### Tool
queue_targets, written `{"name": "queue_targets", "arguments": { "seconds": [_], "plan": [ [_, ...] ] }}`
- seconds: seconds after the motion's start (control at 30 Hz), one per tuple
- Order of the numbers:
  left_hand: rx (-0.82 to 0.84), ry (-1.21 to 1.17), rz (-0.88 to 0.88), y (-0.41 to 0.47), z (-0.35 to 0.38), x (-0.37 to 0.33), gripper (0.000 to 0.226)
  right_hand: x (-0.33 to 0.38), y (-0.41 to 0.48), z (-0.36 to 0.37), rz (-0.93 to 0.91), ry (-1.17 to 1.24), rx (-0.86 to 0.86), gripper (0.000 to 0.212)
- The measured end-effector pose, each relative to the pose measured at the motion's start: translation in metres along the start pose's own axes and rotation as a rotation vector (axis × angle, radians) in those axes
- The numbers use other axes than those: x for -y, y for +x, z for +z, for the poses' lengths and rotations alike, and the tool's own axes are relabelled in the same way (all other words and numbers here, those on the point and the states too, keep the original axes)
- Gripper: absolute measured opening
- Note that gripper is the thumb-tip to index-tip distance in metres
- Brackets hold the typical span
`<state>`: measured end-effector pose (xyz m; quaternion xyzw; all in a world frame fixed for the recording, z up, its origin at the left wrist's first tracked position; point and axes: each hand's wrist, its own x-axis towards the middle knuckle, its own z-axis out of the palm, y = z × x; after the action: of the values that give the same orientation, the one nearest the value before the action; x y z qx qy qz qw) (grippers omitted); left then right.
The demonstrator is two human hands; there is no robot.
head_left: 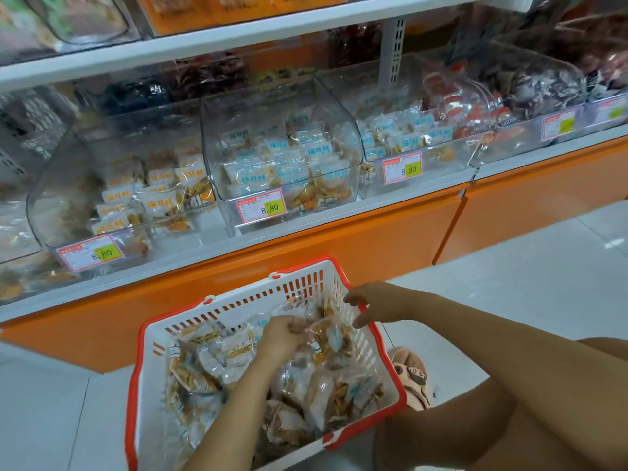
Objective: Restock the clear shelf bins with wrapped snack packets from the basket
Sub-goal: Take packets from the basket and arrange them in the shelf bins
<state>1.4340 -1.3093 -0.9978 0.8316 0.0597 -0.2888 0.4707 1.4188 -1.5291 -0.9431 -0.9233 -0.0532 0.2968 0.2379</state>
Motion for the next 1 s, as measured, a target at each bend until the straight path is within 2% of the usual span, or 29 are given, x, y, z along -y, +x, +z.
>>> {"name": "queue_targets", "arguments": {
  "seconds": [0.1, 0.2, 0.3, 0.4, 0.5, 0.57, 0.63, 0.73, 0.87, 0.93, 1.0],
  "plan": [
    [-0.010, -0.177, 0.108, -0.014, -0.019, -0.035, 0.014, 0.004, -0.006, -0.037, -0.004, 0.252, 0.049, 0.075],
    [0.012, -0.342, 0.262, -0.029, -0.028, -0.083, 0.021, 0.015, -0.027, -0.085, -0.111, 0.424, 0.084, 0.058],
    [0.046, -0.480, 0.406, -0.038, -0.025, -0.139, 0.013, 0.023, -0.054, -0.127, -0.201, 0.548, -0.033, 0.035],
    [0.038, -0.546, 0.521, -0.040, -0.021, -0.189, 0.015, 0.020, -0.083, -0.174, -0.218, 0.494, -0.237, 0.023],
    [-0.149, -0.230, 0.656, -0.030, -0.017, -0.222, 0.017, 0.005, -0.101, -0.228, -0.196, 0.362, -0.522, 0.040],
    [-0.259, -0.023, 0.731, -0.018, -0.014, -0.234, 0.021, -0.006, -0.098, -0.259, -0.134, 0.221, -0.684, 0.038],
    [-0.298, 0.150, 0.756, -0.004, -0.010, -0.238, 0.024, -0.014, -0.081, -0.281, -0.048, 0.027, -0.734, 0.033],
    [-0.291, 0.317, 0.722, 0.015, -0.004, -0.237, 0.026, -0.012, -0.046, -0.292, 0.043, -0.140, -0.620, 0.034],
    [-0.307, 0.320, 0.729, 0.026, -0.002, -0.231, 0.024, -0.011, 0.008, -0.286, 0.112, -0.326, -0.330, 0.044],
    [-0.314, 0.262, 0.714, 0.028, -0.004, -0.230, 0.020, -0.014, 0.030, -0.279, 0.144, -0.359, -0.196, 0.032],
    [-0.327, 0.234, 0.711, 0.029, -0.004, -0.231, 0.018, -0.017, 0.043, -0.272, 0.162, -0.372, -0.148, 0.015]
  ]
}}
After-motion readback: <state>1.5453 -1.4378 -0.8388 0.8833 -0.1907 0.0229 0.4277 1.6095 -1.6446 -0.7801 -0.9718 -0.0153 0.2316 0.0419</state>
